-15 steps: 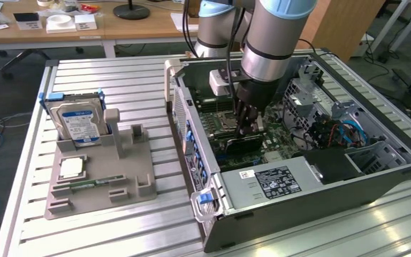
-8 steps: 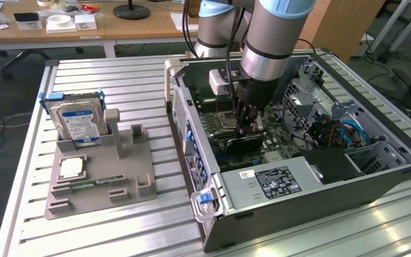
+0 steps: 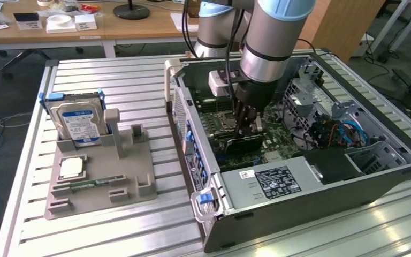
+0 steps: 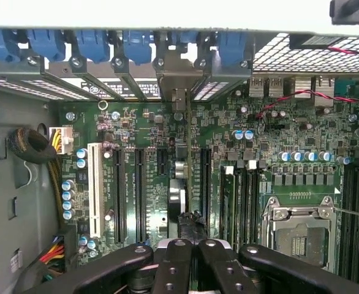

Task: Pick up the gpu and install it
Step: 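Press down on the gpu until it lock into place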

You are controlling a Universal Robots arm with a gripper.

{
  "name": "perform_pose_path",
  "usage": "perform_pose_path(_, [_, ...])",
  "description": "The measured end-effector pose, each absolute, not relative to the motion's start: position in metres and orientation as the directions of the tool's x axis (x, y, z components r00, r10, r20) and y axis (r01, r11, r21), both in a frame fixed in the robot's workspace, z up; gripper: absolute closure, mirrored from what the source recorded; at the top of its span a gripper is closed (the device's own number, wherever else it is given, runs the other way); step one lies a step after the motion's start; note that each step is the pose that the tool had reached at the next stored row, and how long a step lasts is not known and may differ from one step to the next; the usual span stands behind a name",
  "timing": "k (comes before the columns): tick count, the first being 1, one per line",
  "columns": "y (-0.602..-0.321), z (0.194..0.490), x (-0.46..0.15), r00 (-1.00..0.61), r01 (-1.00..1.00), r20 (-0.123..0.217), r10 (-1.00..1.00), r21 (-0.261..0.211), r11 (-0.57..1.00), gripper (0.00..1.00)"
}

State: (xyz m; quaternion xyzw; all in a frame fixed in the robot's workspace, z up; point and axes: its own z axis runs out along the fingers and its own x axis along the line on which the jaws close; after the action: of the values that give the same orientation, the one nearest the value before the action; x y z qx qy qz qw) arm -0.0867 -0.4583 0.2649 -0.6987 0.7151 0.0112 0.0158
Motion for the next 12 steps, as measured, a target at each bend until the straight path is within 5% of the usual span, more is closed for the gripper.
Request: perform_pose_path(12, [-0.4584,0.2612,-0.0874,-0.023,-1.0,-0.038,-0.999,-0.006,0.023,0.89])
